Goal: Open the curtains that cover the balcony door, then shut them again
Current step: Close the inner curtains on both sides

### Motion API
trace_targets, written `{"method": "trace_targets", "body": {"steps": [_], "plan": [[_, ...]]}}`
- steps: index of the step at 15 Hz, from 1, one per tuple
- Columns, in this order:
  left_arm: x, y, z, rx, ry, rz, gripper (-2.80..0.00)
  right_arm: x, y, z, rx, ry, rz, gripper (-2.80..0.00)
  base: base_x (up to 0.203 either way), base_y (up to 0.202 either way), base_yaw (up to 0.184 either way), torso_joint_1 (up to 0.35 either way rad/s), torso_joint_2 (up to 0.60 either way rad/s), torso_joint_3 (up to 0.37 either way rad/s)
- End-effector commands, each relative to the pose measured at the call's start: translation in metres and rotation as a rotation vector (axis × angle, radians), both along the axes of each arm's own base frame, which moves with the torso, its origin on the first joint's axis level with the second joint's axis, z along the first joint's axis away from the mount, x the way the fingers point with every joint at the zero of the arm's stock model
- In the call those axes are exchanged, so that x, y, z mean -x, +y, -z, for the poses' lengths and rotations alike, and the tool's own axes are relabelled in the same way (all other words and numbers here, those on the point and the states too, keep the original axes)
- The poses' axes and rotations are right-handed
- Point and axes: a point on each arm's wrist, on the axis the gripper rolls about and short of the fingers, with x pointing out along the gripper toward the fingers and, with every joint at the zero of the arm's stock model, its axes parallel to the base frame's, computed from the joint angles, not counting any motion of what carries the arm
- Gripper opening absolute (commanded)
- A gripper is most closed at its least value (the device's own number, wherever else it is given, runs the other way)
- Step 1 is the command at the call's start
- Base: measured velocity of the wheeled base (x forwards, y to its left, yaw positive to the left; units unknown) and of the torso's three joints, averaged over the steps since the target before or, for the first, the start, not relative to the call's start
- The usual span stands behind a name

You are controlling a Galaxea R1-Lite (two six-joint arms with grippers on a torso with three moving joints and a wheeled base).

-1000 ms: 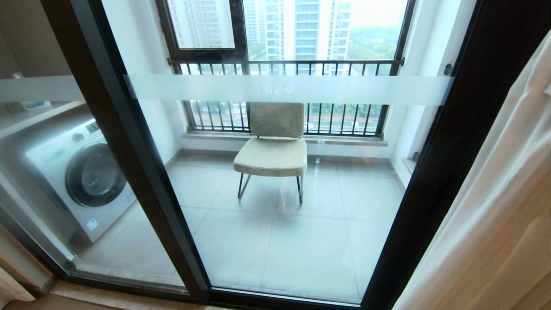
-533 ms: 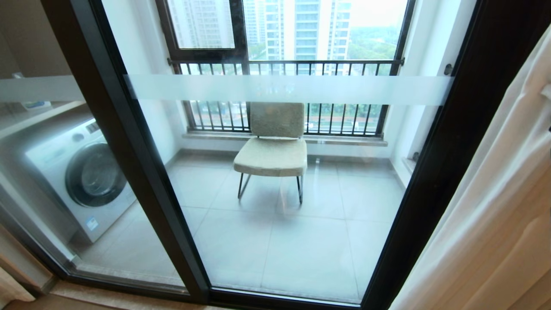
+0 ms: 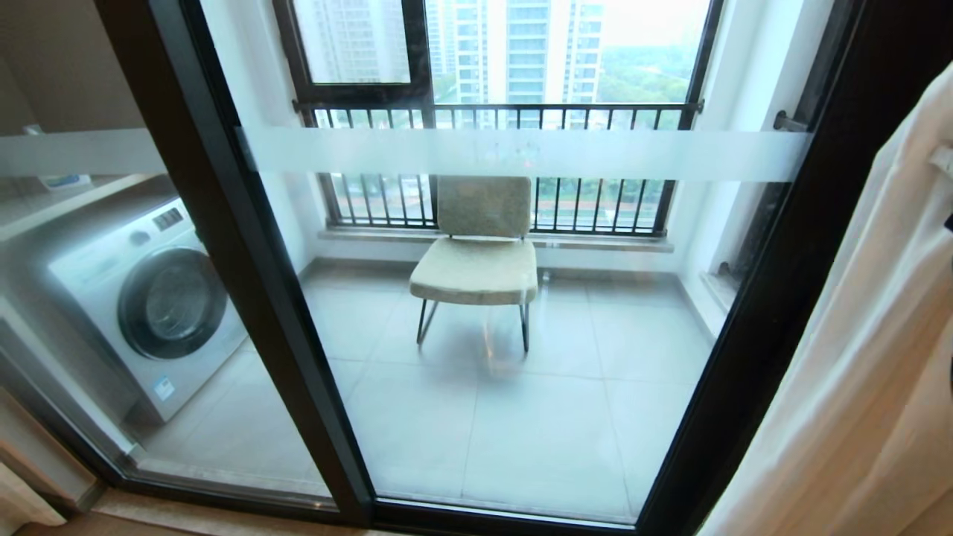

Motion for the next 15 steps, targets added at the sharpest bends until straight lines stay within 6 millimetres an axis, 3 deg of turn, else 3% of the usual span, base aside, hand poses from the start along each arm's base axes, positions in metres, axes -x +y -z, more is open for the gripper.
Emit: {"method": "trace_targets", "body": {"steps": [1,15], "plan": [[0.0,0.0,0.0,0.0,0.0,-0.001,-2.8,-0.0003,-0.0003,-0.0001,0.0,-0.002,0.001,-2.8,0.0,0.202,-0.001,0.001,0.0,0.005],[0.0,0.0,0.0,-0.001,0.0,-0.001,-2.8,0.0,0.004,-0.0015,0.002,-0.008,-0.019,-2.8,0.0,0.194,-0.001,0.003,0.0,0.002]]}}
